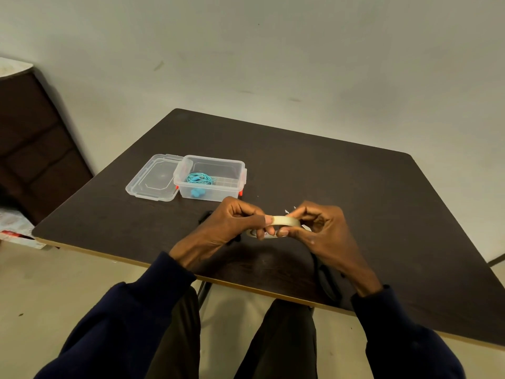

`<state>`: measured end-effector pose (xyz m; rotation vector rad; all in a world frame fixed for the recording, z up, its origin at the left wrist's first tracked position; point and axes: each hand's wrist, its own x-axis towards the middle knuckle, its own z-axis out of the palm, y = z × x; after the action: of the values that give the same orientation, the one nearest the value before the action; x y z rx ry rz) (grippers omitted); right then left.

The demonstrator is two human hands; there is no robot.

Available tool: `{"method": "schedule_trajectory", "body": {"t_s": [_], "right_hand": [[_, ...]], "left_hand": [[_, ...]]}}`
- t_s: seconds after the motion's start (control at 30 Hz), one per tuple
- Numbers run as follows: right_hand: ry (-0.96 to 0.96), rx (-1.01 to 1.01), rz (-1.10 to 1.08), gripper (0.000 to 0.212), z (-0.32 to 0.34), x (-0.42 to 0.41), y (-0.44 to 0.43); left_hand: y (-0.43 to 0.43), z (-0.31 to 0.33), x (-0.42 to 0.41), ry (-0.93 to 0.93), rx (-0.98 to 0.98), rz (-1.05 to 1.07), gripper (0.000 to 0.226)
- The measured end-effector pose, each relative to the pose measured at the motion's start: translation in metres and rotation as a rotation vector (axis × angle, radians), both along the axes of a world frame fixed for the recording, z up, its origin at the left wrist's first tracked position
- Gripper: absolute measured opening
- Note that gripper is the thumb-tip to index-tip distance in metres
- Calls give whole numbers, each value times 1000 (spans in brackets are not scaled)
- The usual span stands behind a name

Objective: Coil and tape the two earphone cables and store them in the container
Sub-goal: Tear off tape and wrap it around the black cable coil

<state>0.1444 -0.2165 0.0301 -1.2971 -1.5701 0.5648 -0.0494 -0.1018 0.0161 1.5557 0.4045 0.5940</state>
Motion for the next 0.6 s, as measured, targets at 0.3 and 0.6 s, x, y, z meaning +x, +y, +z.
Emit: {"method": "schedule_trajectory", "body": {"t_s": [0.3, 0.6], "right_hand": [[-166, 42, -13, 21, 11, -6, 2], [-354, 81, -5, 15, 20, -11, 4]], "left_hand": [[2, 2, -3, -16, -9, 36, 35], [-2, 6, -8, 27, 33, 45, 27]]}}
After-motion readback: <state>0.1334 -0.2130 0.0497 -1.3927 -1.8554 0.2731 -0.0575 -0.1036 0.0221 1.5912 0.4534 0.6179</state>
